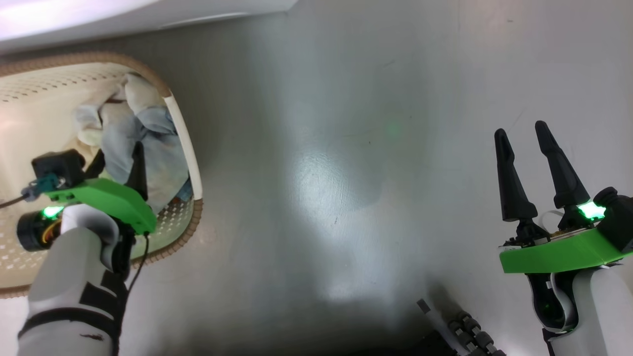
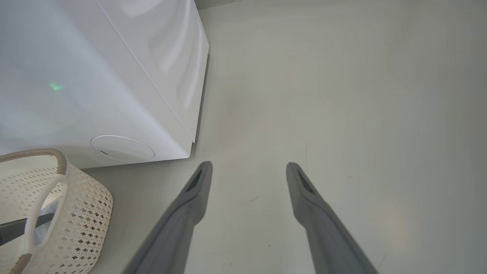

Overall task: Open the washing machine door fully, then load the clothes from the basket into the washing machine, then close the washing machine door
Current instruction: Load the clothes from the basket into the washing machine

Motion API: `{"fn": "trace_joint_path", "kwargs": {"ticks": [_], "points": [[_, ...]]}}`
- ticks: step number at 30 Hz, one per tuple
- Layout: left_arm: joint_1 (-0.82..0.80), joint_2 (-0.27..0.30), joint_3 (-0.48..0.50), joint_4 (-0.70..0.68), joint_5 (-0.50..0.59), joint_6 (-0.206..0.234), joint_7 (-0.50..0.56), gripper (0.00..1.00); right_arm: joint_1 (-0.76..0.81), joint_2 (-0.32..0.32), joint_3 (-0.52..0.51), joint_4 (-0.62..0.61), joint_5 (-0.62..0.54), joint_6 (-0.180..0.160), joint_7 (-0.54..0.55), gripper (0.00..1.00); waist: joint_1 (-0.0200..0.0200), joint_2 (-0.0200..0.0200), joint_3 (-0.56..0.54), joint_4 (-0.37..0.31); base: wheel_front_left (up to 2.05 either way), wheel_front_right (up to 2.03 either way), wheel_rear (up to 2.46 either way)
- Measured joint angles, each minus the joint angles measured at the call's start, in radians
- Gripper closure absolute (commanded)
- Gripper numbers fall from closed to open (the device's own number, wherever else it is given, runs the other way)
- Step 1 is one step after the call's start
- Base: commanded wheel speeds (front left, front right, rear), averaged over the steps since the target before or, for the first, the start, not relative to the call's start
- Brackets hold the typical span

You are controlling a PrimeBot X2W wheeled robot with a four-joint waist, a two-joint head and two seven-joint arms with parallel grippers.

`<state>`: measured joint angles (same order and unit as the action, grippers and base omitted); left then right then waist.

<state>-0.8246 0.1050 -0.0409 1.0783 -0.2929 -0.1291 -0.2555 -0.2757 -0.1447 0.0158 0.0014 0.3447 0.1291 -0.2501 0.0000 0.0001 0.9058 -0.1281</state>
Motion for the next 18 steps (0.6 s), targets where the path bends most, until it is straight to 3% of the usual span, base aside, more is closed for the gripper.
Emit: {"fn": "trace_joint_path", "kwargs": {"ticks": [8,9,10,11,18], "points": [[-0.062,0.024,-0.027,0.109,-0.028,0.000,0.000,0.00,0.000,0.008,-0.001,-0.006,0.000,0.000,0.000,0.00,0.0000,0.0000,0.028,-0.004,0.00,0.00,0.00],[-0.069,0.024,-0.028,0.121,-0.030,0.000,0.000,0.16,0.000,0.009,-0.001,-0.006,0.000,0.000,0.000,0.00,0.0001,0.0000,0.029,-0.003,0.00,0.00,0.00],[-0.075,0.024,-0.028,0.130,-0.030,0.000,0.000,0.62,0.000,0.009,0.000,-0.004,0.000,0.000,0.000,0.00,0.0000,0.0000,0.028,-0.003,0.00,0.00,0.00],[-0.079,0.024,-0.029,0.136,-0.030,0.000,0.000,1.00,0.000,0.010,0.000,-0.003,0.000,0.000,0.000,0.00,0.0000,0.0000,0.027,-0.003,0.00,0.00,0.00],[-0.080,0.021,-0.029,0.156,-0.046,0.000,0.000,1.00,-0.012,0.011,-0.001,0.001,0.000,0.000,0.000,0.00,0.0000,0.0000,-0.003,-0.001,0.00,0.00,0.00]]}}
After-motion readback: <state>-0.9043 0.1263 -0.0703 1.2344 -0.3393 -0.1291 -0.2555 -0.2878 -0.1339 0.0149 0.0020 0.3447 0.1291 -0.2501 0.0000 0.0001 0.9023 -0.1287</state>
